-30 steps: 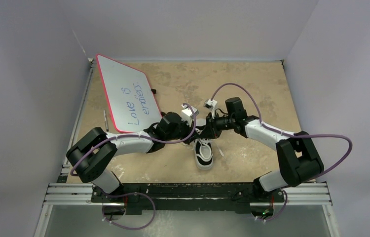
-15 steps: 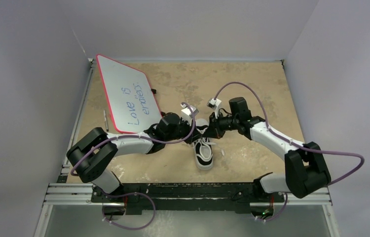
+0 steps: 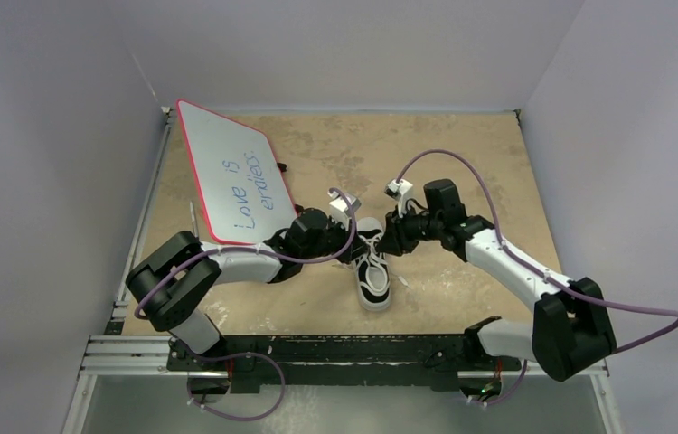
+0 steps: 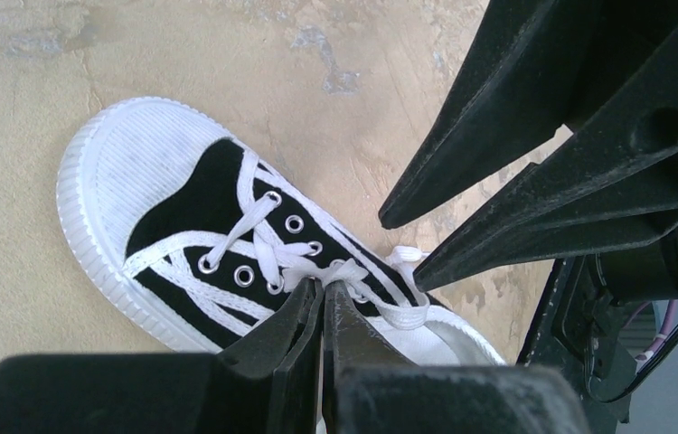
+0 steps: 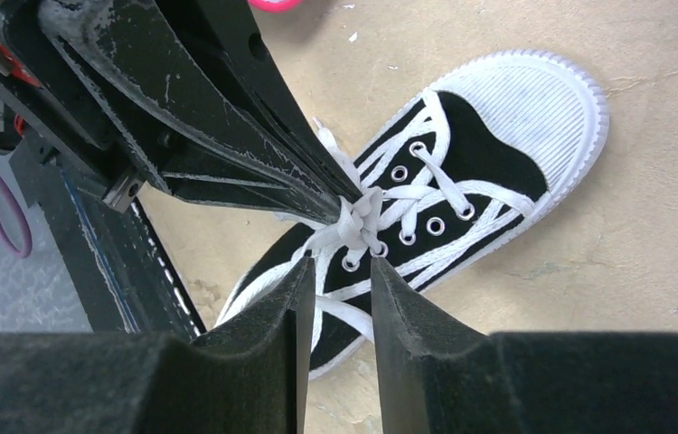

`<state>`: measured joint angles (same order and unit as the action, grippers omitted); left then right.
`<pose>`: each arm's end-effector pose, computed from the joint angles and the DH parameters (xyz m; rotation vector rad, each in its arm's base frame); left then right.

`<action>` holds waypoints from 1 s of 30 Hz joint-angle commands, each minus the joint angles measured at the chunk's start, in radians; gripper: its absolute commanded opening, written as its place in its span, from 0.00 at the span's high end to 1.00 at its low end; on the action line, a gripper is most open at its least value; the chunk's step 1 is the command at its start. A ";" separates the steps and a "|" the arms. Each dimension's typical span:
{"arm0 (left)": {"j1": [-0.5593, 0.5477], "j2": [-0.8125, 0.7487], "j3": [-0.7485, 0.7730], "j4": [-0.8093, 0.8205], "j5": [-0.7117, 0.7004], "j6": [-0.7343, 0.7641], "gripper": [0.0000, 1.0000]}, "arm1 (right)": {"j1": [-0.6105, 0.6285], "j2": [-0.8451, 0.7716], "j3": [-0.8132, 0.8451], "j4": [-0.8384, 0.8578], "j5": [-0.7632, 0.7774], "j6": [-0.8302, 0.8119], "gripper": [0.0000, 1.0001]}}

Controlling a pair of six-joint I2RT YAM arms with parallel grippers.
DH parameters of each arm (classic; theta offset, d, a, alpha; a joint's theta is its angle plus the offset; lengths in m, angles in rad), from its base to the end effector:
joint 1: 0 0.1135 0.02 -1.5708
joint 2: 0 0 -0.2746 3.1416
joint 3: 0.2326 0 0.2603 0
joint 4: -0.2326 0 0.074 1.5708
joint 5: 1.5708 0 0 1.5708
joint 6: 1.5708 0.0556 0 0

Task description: Tie the shoes

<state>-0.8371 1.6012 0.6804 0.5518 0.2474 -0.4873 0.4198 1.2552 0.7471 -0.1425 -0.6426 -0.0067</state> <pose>0.2234 -0.2681 0.1765 0.5392 2.0273 -1.0859 0.2417 0.1444 0.2320 -0.8193 2.0711 0.9392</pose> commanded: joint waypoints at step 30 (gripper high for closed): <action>0.019 -0.009 -0.010 0.062 -0.022 -0.018 1.00 | 0.002 0.065 0.020 0.091 -0.105 -0.089 1.00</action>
<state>-0.8249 1.6012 0.6613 0.5613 0.2466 -0.4908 0.4198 1.3838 0.7643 -0.0261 -0.7315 -0.0711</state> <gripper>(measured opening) 0.010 0.004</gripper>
